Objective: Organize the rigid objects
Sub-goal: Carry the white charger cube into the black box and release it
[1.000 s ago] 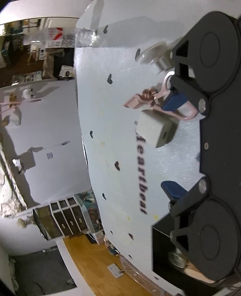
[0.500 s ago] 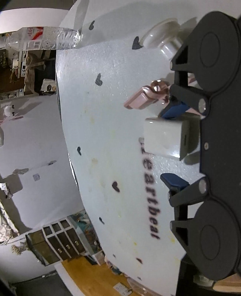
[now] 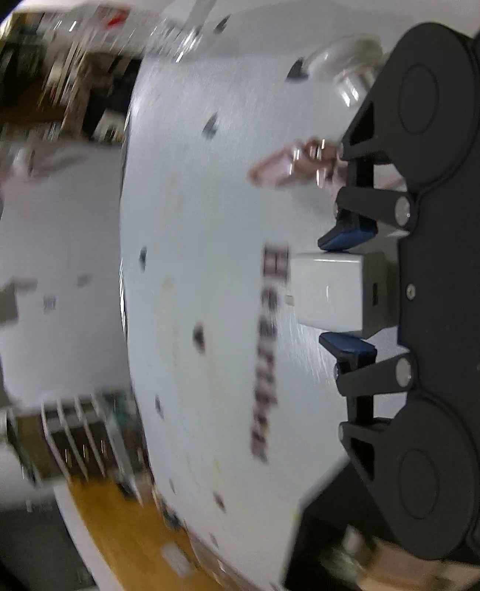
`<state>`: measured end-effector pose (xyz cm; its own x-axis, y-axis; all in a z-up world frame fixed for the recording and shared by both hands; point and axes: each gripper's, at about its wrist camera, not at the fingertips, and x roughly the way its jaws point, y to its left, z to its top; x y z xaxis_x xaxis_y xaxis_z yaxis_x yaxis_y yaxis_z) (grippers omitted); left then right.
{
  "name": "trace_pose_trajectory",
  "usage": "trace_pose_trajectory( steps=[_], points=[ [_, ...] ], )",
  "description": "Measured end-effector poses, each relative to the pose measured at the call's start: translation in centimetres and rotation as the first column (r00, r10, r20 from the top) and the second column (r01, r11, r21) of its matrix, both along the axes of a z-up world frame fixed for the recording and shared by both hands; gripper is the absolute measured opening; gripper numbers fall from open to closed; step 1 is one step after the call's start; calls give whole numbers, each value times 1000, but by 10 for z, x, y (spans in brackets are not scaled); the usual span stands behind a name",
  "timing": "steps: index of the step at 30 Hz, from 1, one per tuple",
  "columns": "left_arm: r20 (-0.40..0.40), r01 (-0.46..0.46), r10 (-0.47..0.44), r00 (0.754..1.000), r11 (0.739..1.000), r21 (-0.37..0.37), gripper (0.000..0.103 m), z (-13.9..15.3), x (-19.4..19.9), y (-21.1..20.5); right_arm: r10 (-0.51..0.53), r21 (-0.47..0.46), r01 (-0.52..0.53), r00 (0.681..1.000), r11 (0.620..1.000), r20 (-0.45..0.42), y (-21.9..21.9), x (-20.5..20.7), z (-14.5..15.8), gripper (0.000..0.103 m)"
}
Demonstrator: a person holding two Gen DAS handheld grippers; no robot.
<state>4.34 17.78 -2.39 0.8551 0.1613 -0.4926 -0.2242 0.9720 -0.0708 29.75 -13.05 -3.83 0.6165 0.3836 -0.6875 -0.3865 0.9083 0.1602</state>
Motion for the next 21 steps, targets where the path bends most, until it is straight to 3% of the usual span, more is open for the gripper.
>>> trace_pose_trajectory(
  steps=[6, 10, 15, 21],
  points=[
    [-1, 1, -1, 1000, 1000, 2, 3, 1, 1, -2, 181, 58, -187, 980, 981, 88, 9, -39, 33, 49],
    [-1, 4, -4, 1000, 1000, 4, 3, 2, 2, -4, 323, 66, -337, 932, 939, 162, 20, -63, 61, 49],
    [-6, 14, -14, 1000, 1000, 23, 3, 1, 4, -5, 602, 15, -614, 778, 789, 182, 47, -87, 75, 49],
    [-8, 19, -19, 1000, 1000, 13, 3, 1, 3, -2, 787, -49, -788, 605, 614, 119, 82, -97, 68, 49]
  ],
)
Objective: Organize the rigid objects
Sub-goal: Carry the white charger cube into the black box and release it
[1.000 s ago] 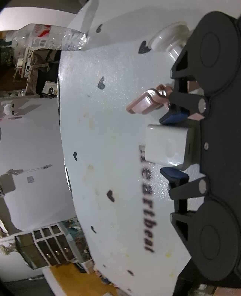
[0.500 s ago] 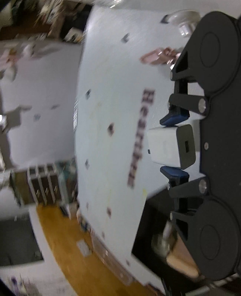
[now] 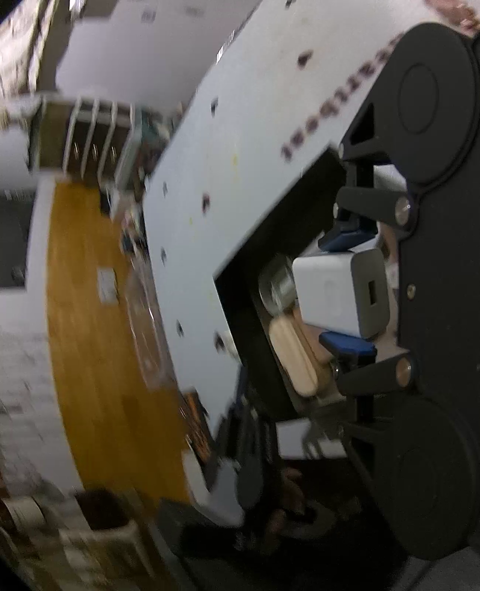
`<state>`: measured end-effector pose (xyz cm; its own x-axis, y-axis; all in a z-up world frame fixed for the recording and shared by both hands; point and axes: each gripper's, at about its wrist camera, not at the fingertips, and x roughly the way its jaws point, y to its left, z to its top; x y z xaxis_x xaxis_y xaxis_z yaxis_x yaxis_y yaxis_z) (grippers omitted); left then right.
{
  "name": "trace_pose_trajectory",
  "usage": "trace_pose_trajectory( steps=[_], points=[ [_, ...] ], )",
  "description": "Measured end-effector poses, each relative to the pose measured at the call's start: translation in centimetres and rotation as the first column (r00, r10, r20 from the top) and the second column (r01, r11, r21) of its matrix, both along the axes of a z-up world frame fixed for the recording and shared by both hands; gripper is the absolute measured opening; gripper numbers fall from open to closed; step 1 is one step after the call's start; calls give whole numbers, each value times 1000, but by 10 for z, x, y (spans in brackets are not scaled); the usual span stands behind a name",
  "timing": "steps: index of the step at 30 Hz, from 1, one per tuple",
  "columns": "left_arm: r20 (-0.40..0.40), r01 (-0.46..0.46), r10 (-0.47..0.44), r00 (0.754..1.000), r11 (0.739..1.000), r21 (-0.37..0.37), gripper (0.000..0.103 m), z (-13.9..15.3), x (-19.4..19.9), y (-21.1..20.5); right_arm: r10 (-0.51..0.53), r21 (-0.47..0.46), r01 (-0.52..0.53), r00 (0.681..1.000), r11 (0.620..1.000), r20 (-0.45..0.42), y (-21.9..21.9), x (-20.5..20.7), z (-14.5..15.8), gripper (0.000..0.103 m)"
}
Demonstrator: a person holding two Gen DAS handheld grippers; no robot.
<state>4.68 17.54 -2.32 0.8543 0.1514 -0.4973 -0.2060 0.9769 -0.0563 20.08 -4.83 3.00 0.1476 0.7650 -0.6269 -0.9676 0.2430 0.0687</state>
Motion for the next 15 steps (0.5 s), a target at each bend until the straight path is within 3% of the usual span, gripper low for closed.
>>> trace_pose_trajectory(
  steps=[4, 9, 11, 15],
  points=[
    [0, -2, 2, 1000, 1000, -6, 3, 0, 1, 1, 113, -36, -115, 992, 993, -55, 16, -2, -6, 49],
    [-2, -3, 3, 1000, 1000, -8, 3, 0, 1, 0, 180, -72, -193, 971, 979, -156, 23, -1, -14, 51],
    [-2, -3, 3, 1000, 1000, -9, 3, -1, 1, 1, 184, -42, -196, 961, 980, -205, 21, 3, -13, 76],
    [-3, -1, 1, 1000, 1000, -8, 3, -1, 0, 1, 169, -23, -178, 964, 984, -206, 14, 2, -6, 80]
  ],
)
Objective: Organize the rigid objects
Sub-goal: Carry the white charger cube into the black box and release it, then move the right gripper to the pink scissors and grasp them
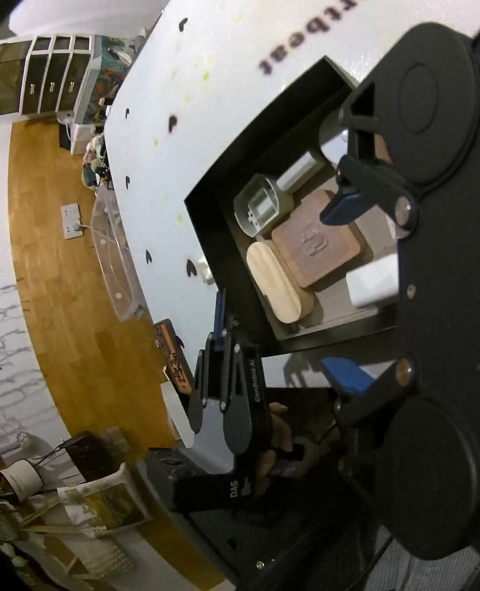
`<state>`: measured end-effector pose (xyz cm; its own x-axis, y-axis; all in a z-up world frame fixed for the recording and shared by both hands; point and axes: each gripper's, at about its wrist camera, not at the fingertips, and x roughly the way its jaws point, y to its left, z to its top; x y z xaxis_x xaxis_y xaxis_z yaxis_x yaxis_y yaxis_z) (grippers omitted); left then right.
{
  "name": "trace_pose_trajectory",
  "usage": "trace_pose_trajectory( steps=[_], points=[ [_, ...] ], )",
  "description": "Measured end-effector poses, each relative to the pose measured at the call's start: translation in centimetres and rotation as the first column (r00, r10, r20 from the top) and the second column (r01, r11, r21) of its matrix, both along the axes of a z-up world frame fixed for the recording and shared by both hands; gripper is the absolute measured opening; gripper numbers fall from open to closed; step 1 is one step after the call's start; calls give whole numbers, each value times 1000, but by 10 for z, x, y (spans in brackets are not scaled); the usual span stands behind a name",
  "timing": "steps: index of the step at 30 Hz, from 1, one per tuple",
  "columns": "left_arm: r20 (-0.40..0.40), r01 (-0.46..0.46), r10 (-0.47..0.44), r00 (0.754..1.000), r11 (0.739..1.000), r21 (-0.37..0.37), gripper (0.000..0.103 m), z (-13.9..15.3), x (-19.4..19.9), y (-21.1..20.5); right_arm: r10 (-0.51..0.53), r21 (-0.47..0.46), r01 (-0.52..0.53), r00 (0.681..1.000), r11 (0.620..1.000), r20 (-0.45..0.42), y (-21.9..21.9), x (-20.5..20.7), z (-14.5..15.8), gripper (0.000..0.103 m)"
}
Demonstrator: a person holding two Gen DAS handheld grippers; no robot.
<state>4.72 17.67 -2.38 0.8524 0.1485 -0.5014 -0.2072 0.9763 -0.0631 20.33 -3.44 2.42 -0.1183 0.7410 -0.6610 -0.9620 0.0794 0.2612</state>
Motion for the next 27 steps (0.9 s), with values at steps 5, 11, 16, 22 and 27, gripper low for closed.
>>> trace_pose_trajectory(
  steps=[5, 11, 16, 22, 27],
  points=[
    [0, -1, 1, 1000, 1000, -1, 3, 0, 0, 0, -13, -21, 13, 1000, 1000, 2, -4, -5, 3, 79],
    [-1, -1, 1, 1000, 1000, 0, 3, 0, 0, 0, -24, -21, 25, 1000, 999, 14, -9, -12, 7, 79],
    [-1, -1, 1, 1000, 1000, 0, 3, 0, 0, 0, -50, -15, 51, 998, 999, 31, -14, -16, 10, 80],
    [-2, -3, 3, 1000, 1000, 3, 3, -1, -1, 2, -120, 4, 120, 991, 993, 53, -25, -18, 16, 83],
    [-2, -3, 3, 1000, 1000, 2, 3, -1, -1, 2, -213, 33, 211, 973, 977, 94, -43, -18, 21, 91]
  ],
)
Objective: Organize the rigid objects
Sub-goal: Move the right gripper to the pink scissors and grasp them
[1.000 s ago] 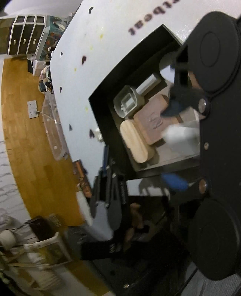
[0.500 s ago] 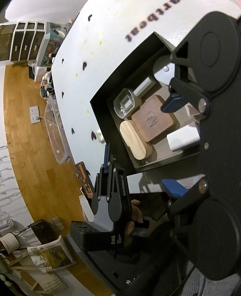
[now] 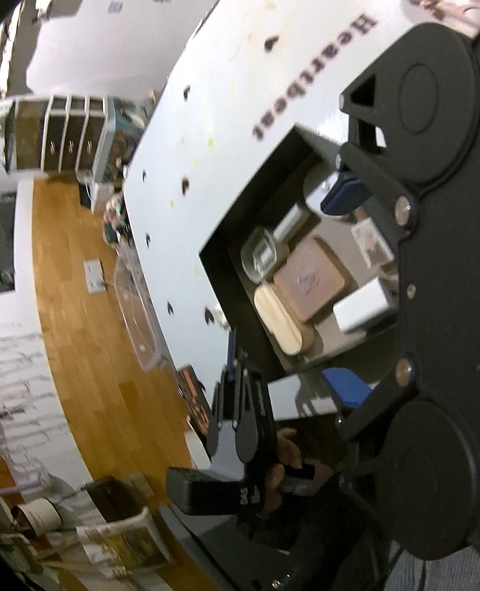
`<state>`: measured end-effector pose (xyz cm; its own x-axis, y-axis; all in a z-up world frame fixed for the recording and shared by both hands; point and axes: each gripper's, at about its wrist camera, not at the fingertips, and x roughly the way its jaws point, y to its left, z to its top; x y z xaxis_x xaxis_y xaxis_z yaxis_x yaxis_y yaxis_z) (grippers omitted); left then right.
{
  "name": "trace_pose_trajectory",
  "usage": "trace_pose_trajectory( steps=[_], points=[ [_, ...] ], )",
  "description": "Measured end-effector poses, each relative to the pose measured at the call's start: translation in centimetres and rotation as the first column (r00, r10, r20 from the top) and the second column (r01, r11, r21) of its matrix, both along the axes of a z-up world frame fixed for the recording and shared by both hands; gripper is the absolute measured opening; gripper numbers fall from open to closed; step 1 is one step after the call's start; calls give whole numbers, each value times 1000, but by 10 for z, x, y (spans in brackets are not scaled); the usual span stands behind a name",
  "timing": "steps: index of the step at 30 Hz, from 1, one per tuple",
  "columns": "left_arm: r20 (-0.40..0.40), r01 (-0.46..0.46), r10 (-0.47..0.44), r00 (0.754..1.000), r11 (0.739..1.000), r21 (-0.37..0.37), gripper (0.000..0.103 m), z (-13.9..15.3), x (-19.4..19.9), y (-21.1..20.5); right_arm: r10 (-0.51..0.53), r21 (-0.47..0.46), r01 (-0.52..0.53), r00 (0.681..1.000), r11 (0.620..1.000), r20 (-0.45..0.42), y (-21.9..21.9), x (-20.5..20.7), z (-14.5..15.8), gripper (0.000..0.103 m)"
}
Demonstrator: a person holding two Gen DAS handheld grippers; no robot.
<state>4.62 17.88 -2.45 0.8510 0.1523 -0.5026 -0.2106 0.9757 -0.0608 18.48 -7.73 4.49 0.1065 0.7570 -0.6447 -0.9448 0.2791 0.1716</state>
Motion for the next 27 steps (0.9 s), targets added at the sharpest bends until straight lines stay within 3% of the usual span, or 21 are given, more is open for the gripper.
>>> trace_pose_trajectory(
  steps=[6, 12, 19, 27],
  points=[
    [0, -2, 2, 1000, 1000, -1, 3, 0, 0, 1, -152, 30, 151, 988, 988, 39, -31, 3, 0, 98],
    [1, -3, 3, 1000, 1000, -1, 3, 0, -1, 2, -333, 42, 332, 942, 942, 47, -63, 12, -12, 100],
    [1, -3, 3, 1000, 1000, -1, 2, 0, -1, 2, -563, 25, 563, 821, 826, 96, -93, 28, -35, 101],
    [1, -3, 3, 1000, 1000, -2, 2, 0, -1, 2, -726, 17, 732, 673, 682, 139, -118, 63, -64, 100]
  ],
)
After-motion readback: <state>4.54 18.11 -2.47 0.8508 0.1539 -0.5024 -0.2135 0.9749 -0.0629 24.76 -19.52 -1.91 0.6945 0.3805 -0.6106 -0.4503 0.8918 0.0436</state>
